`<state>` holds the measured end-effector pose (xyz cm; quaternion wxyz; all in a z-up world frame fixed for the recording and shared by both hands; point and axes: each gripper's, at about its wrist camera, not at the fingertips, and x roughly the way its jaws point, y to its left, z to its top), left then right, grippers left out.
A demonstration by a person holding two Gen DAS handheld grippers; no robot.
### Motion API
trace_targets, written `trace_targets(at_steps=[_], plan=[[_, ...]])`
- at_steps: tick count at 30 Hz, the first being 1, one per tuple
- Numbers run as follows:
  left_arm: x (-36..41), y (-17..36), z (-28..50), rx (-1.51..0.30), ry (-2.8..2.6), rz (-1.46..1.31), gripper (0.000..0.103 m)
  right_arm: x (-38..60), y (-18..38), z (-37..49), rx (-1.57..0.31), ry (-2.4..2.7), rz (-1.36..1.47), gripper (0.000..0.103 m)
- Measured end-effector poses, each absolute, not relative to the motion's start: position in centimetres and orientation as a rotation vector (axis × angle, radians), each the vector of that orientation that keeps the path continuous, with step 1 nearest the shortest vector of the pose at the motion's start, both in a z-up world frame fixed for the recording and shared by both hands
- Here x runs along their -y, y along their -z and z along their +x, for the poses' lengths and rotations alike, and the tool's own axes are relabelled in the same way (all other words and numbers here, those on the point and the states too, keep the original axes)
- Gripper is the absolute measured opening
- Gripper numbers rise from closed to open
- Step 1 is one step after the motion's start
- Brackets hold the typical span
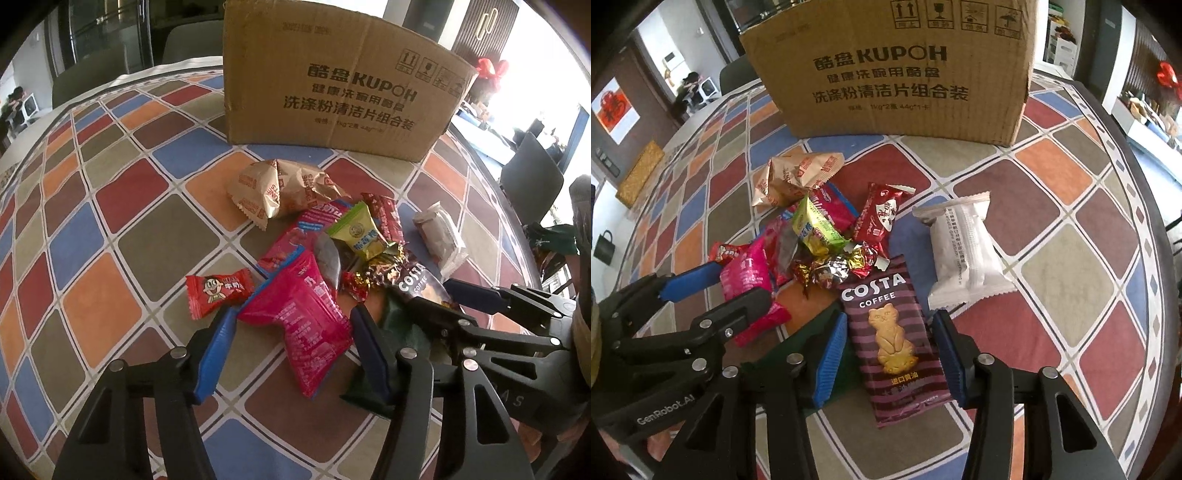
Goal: Organize snacks
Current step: 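Close the right gripper on the COSTA pack while the left grips the pink bag, then carry the COSTA pack and pink bag into the box and release both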
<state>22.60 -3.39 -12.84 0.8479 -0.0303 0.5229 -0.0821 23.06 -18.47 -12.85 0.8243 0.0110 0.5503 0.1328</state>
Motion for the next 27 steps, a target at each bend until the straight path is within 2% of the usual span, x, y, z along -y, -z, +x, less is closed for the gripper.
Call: trace_targets(at_steps=[7, 27], plan=[[3.5, 12.4, 21.7, -1.099, 0.183, -0.059, 0.062, 19.0, 12.6, 22.4, -1.164, -0.266, 0.076, 0.043], [3.3, 7.2, 19.3, -0.961, 0.192, -0.018, 0.061, 19.0, 7.5, 19.7, -1.036, -0.241, 0.085, 0.043]])
